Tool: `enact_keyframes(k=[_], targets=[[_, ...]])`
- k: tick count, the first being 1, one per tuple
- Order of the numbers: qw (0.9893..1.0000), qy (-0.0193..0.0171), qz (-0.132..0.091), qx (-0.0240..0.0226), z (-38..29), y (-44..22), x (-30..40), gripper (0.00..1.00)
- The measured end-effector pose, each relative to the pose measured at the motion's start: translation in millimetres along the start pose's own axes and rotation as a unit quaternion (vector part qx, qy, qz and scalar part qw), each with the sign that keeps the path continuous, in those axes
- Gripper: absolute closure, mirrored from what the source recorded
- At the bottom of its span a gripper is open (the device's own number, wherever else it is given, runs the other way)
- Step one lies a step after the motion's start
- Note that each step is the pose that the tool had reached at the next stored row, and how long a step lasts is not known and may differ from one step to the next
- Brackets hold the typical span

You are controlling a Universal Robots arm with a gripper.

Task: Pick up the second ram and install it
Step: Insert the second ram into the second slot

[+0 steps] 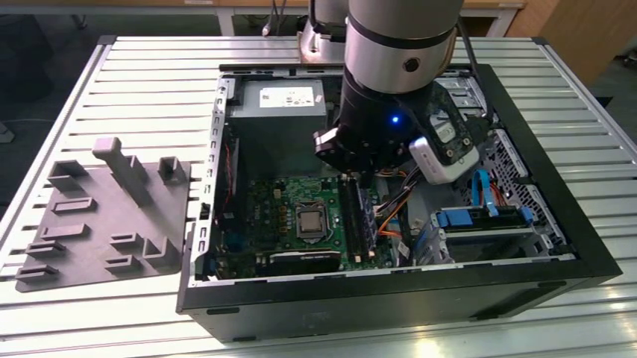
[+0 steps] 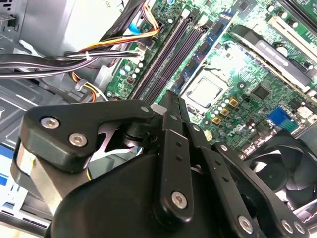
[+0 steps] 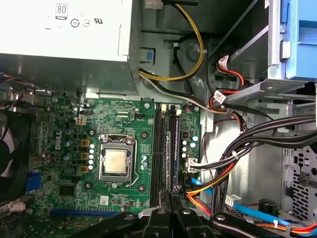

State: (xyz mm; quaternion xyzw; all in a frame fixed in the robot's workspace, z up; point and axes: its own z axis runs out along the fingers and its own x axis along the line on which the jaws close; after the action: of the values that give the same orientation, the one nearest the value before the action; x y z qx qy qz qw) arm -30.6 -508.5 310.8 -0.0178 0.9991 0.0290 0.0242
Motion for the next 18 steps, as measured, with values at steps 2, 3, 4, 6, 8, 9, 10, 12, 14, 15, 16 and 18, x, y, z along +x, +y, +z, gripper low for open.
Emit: enact_keyframes(k=[2,3,4,6,8,9,10,12,14,15,16,18], targets=[[1.0000,0.0000,0.000,0.0001,0.4,0.0,-0.3,0.88],[1.0000,0.0000,0.000,0.0000,0.8,-0.1,-0.4,0.88],[1.0000,0.0000,0.001,0.0000,1.2,-0.1,-0.5,0.88],[1.0000,-0.0001,0.002,0.0000,2.1,-0.2,-0.5,0.88],[1.0000,-0.0002,0.003,0.0001,2.9,-0.2,-0.5,0.88],[1.0000,-0.0002,0.003,0.0002,3.2,-0.2,-0.5,0.88],[1.0000,-0.0002,0.004,0.0002,3.5,-0.2,-0.5,0.88],[1.0000,-0.0003,0.004,0.0002,4.4,-0.3,-0.5,0.88],[1.0000,-0.0003,0.005,0.0002,5.1,-0.3,-0.4,0.88],[1.0000,-0.0003,0.005,0.0003,5.4,-0.4,-0.4,0.88],[1.0000,-0.0003,0.006,0.0003,5.7,-0.4,-0.4,0.88],[1.0000,-0.0003,0.006,0.0004,6.2,-0.4,-0.4,0.88]])
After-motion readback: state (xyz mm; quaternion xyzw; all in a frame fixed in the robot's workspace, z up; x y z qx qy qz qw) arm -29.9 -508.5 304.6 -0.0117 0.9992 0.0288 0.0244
